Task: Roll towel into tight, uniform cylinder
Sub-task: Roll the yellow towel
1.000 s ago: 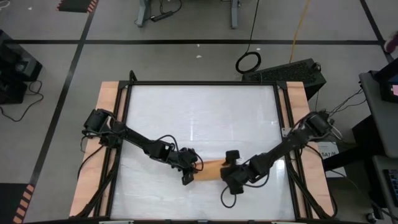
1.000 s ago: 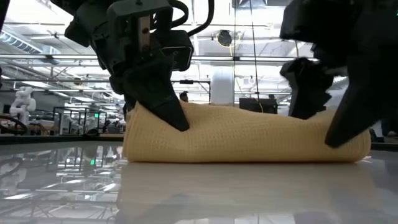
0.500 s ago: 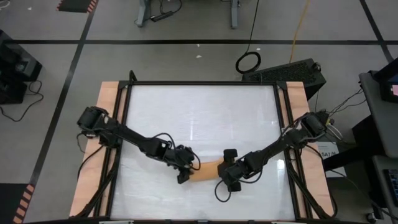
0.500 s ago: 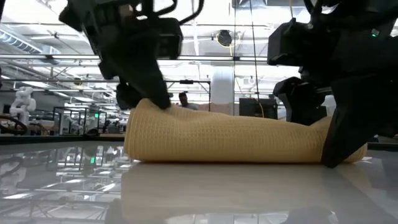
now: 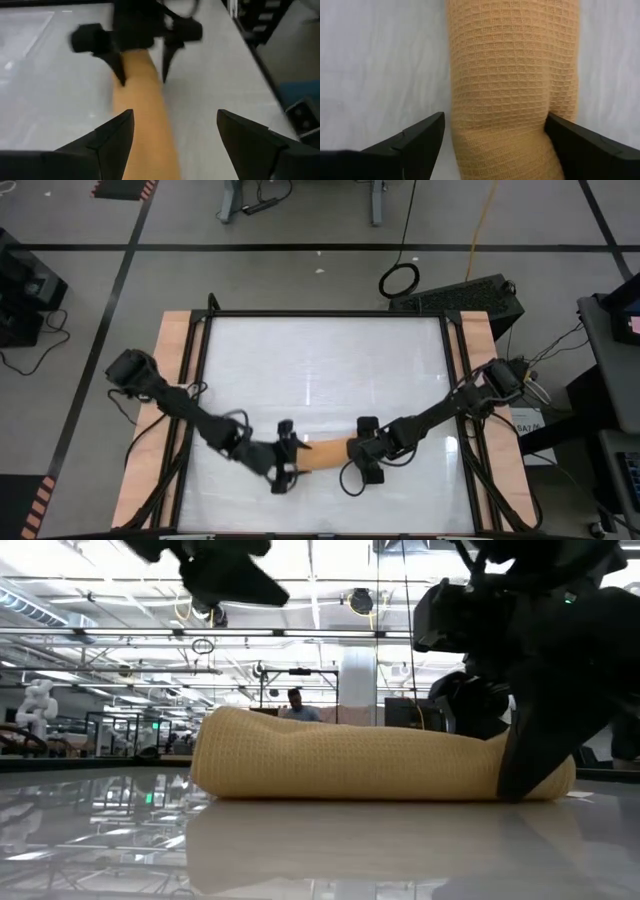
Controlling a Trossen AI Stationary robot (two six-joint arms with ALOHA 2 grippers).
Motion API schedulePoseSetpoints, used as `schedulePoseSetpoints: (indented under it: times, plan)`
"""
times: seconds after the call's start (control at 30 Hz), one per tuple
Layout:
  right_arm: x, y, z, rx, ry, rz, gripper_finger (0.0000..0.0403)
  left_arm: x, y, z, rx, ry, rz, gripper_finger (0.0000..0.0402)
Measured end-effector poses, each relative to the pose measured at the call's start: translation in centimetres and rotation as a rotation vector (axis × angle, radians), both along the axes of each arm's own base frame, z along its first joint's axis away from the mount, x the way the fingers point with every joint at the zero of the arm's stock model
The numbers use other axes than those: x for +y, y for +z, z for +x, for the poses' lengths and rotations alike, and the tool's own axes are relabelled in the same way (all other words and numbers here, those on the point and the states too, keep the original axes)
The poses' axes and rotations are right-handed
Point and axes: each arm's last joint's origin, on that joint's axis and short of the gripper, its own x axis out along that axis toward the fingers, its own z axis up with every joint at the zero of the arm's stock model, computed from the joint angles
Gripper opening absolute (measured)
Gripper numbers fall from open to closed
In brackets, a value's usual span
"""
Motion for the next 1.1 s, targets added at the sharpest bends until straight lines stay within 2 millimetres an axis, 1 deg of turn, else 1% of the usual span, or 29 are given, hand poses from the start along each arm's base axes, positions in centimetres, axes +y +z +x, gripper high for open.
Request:
schedulePoseSetpoints:
  times: [0.1,0.23,0.37,0.47,0.6,0.67,0.73,0.97,1.1]
  plan:
    - [-0.4,0.0,0.2,0.011,-0.002,0.027,0.0329,-1.4,-2.2,0.3,0.016,0.011,0.063,0.0289]
    - [-0.8,0.0,0.4,0.015,-0.010,0.042,0.0329,-2.0,-5.0,0.7,0.073,0.076,0.095,0.0289]
    - [-1.3,0.0,0.5,0.025,-0.003,0.061,0.0329,-2.2,-6.8,1.0,0.099,0.084,0.107,0.0291]
    - [-1.7,0.0,0.7,0.035,-0.012,0.090,0.0329,-2.1,-7.7,1.2,0.121,0.106,0.096,0.0310]
    - [-2.1,0.0,0.9,0.045,-0.025,0.120,0.0329,-2.0,-8.5,1.4,0.141,0.109,0.125,0.0356]
    - [-2.3,0.0,0.9,0.050,-0.025,0.132,0.0329,-1.9,-8.7,1.3,0.141,0.106,0.175,0.0381]
    - [-2.4,0.0,0.9,0.051,-0.015,0.134,0.0329,-1.8,-8.7,1.3,0.139,0.117,0.205,0.0395]
    - [-2.6,0.0,1.0,0.061,0.016,0.158,0.0313,-0.3,-8.9,1.9,0.172,0.193,0.164,0.0381]
    - [-2.6,-0.1,1.0,0.058,0.036,0.145,0.0303,0.0,-8.8,2.0,0.184,0.174,0.176,0.0380]
